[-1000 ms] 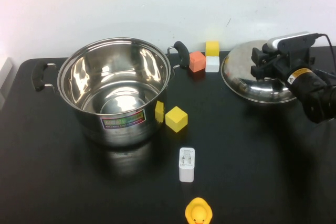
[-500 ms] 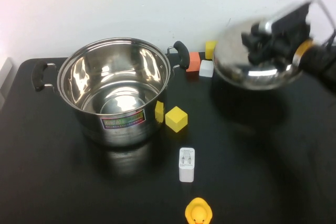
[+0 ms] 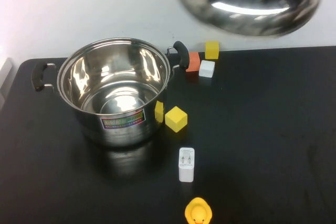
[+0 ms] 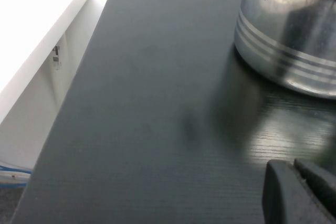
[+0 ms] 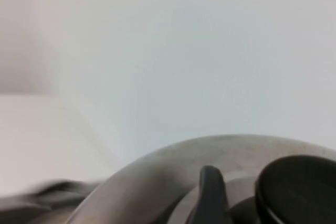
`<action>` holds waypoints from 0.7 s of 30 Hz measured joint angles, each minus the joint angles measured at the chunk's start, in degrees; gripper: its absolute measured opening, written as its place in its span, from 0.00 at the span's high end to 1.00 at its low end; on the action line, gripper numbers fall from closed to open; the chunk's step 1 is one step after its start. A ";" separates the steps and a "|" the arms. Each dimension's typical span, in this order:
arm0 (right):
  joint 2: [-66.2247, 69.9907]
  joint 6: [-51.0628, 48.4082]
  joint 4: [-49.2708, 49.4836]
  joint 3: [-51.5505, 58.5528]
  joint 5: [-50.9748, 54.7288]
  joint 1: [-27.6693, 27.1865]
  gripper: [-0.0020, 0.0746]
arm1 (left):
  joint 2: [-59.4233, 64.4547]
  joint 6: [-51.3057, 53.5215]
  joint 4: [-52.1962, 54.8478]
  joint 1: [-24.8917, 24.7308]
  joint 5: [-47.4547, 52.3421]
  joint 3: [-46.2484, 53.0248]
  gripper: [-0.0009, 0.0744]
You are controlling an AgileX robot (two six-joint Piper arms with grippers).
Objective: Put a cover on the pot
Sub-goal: Place the pot lid on the pot
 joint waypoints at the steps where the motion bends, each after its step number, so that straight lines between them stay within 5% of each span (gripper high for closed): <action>1: 0.00 1.71 -0.83 0.00 -2.34 0.91 0.33 | 0.00 0.00 0.00 0.00 0.00 0.00 0.99; 8: 2.11 5.69 -3.62 0.00 -5.68 10.29 0.33 | 0.00 0.00 0.00 0.00 0.00 0.00 0.99; 15: 9.39 4.51 -4.35 -3.12 4.97 21.13 0.33 | 0.00 0.00 0.00 0.00 0.00 0.00 0.99; 21: 19.08 5.07 -4.25 -13.94 11.67 25.24 0.33 | 0.00 0.00 0.00 0.00 0.00 0.00 0.99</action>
